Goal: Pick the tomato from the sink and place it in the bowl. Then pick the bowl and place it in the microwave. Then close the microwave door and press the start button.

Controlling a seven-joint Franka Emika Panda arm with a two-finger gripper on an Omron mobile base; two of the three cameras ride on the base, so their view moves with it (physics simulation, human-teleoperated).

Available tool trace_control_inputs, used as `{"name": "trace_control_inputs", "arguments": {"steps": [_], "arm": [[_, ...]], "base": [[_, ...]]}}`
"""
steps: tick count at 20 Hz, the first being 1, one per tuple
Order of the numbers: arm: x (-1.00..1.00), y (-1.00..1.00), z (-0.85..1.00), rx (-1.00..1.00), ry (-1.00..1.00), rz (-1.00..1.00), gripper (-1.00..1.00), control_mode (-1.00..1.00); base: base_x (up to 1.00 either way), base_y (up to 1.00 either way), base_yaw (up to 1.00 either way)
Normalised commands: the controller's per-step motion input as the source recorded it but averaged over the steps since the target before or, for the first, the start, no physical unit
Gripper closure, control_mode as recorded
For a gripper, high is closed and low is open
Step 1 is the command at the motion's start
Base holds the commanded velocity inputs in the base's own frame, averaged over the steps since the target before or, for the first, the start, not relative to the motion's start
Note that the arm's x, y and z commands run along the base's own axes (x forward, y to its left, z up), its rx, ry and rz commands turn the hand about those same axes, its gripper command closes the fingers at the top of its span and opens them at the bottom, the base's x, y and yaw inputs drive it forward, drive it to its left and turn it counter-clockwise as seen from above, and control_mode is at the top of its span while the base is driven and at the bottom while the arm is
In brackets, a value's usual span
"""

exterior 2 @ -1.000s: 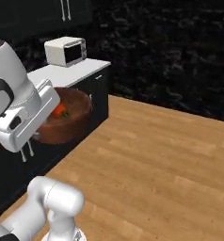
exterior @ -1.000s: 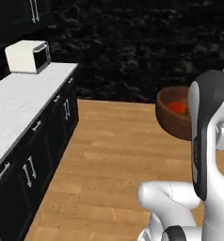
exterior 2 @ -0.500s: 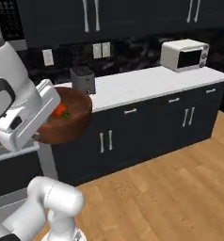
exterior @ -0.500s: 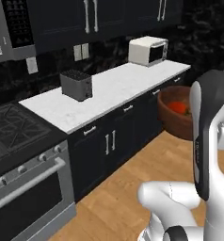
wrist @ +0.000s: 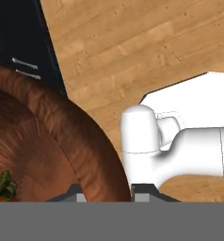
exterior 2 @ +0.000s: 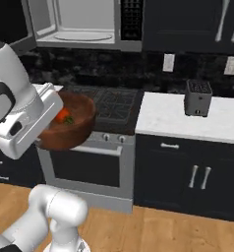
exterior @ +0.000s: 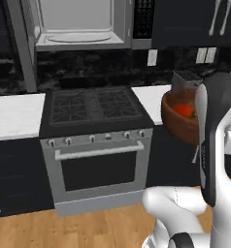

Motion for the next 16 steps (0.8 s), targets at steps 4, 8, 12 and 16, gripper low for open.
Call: {"name": "trace_control_inputs", "arguments": {"steps": [4,8,12,16], "arm": [[0.00,0.00,0.00,0.00,0.00,0.00,1.00,1.00],[0.00,0.00,0.00,0.00,0.00,0.00,1.00,1.00],[0.00,0.00,0.00,0.00,0.00,0.00,1.00,1.00],[0.00,0.00,0.00,0.00,0.00,0.00,1.00,1.00]], "base": [[0.00,0.00,1.00],[0.06,-0.46,0.81],[0.24,-0.66,0.68],[0.61,-0.94,0.46]]}}
